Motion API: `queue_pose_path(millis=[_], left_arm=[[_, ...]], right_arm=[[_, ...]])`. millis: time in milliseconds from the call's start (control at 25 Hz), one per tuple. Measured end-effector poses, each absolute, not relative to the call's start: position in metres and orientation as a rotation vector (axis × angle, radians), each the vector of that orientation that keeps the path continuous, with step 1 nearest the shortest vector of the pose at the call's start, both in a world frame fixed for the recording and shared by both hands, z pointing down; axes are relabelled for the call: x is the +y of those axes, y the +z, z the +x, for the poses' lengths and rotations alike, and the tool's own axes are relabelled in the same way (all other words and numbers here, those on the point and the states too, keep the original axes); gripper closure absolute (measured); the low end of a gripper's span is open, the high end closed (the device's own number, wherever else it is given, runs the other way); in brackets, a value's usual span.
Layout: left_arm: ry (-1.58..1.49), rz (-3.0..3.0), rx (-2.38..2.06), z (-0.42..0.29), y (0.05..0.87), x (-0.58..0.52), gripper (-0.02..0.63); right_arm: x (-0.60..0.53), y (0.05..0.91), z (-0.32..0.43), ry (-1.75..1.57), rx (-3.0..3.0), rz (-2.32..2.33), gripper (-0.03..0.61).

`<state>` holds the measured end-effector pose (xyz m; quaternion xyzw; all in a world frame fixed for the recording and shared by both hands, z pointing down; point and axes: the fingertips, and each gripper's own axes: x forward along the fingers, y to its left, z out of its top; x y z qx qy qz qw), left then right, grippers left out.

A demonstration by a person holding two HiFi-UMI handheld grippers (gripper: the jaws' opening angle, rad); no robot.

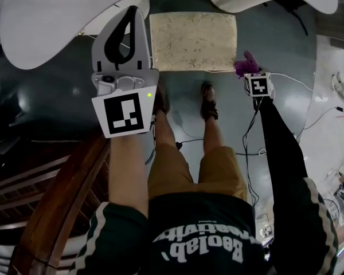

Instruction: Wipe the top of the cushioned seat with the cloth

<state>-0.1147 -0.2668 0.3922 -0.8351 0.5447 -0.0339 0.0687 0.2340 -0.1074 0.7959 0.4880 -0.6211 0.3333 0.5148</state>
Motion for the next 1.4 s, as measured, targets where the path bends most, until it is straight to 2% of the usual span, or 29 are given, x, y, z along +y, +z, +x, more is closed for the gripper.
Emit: queue_pose_path(millis=[120, 240, 760, 1000, 1400], left_arm=[[-0.094, -2.520, 1.650, -0.111, 0.384, -0.266, 0.600], [-0.100, -2.503, 1.649, -0.110, 0.361, -0.264, 0.600], [-0.024, -2.437, 1.651, -0.093, 0.219, -0.258, 0.600], [-0.108, -2.450, 1.645, -0.090, 0.181, -0.234, 0.600], [0.000, -2.378, 1.659, -0.087, 0.124, -0.213, 0.600]], right_arm=[[-0.108, 0.787, 0.222, 0.819, -1.541, 1.204, 0.391], [-0.135, 0.742, 0.201, 0.751, -1.662, 1.291, 0.391], [-0.249, 0.395, 0.136, 0.283, -2.166, 1.636, 0.391], [-0.245, 0.267, 0.112, 0.116, -2.320, 1.704, 0.391], [-0.220, 0.187, 0.095, -0.005, -2.462, 1.715, 0.391]])
